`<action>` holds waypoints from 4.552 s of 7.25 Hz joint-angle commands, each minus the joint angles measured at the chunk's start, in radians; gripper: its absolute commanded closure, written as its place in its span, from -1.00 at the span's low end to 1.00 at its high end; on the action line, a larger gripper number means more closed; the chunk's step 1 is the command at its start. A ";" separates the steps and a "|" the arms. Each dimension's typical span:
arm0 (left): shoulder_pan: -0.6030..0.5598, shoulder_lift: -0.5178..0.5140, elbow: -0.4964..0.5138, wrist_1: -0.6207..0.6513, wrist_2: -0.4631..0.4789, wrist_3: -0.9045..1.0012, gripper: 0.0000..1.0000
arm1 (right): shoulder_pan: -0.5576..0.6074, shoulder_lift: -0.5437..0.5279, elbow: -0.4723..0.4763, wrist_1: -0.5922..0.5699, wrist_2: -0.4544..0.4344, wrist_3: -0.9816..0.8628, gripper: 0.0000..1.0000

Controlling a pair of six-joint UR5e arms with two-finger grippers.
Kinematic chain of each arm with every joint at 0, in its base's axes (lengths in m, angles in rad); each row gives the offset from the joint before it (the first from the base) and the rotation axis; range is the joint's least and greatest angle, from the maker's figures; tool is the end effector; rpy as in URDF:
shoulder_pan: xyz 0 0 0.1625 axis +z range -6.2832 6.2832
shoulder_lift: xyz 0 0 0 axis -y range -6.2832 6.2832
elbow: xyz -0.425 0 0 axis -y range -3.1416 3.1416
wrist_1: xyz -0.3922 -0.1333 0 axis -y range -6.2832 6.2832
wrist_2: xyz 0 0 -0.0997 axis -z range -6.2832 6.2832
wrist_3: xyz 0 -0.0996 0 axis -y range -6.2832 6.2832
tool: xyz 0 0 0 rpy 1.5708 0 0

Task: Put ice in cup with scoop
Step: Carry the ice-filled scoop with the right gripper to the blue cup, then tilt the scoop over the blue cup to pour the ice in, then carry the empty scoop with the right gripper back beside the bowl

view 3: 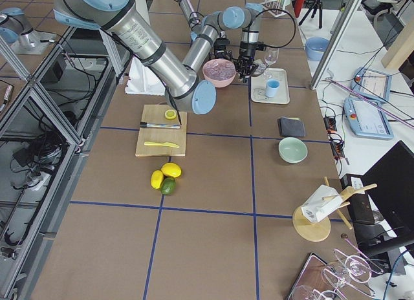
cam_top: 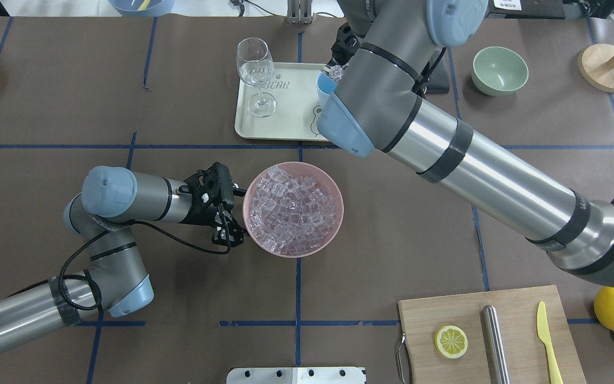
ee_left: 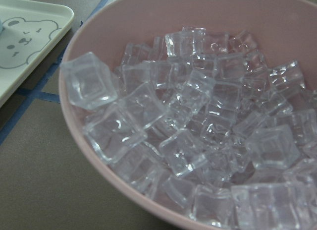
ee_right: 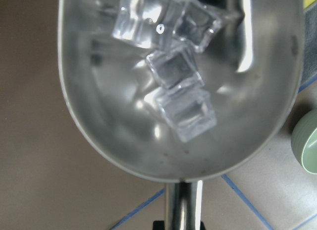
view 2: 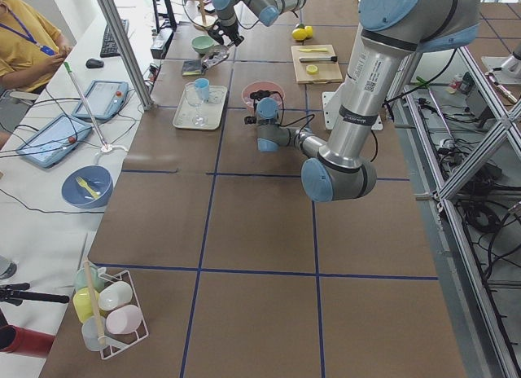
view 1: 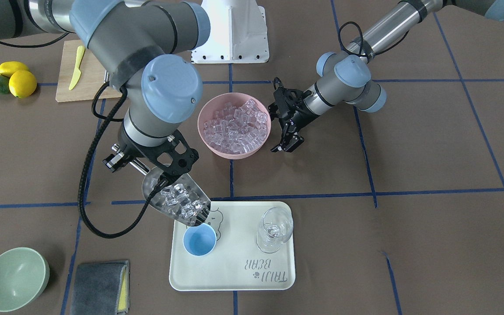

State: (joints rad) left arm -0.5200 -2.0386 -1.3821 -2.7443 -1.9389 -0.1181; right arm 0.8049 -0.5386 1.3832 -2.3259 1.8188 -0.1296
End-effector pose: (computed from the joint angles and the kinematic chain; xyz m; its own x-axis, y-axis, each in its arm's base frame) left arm 0.5354 -0.4188 0.3457 0.1645 0.9735 -0.1591 -0.0835 0.1745 0.9811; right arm -0.4298 -0.6039 0.1745 0.5885 -0.7748 0.2309 0.7730 0.6230 0.1202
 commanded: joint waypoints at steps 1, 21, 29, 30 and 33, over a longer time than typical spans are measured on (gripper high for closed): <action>0.000 0.000 0.000 0.000 0.000 0.000 -1.00 | 0.019 0.067 -0.155 0.000 -0.012 -0.063 1.00; 0.000 0.000 0.005 -0.002 0.000 0.000 -1.00 | 0.124 0.195 -0.224 -0.230 0.050 -0.203 1.00; 0.002 -0.005 0.005 -0.008 0.000 0.002 -1.00 | 0.173 -0.610 0.692 -0.182 0.398 0.422 1.00; 0.005 -0.005 0.005 -0.008 0.000 0.002 -1.00 | 0.143 -0.679 0.701 -0.103 0.399 0.438 1.00; 0.005 -0.005 0.003 -0.009 0.000 0.002 -1.00 | -0.005 -0.938 0.694 0.323 0.381 0.762 1.00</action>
State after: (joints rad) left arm -0.5156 -2.0432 -1.3788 -2.7522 -1.9390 -0.1166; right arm 0.8744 -1.3812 2.0845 -2.1781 2.2104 0.4753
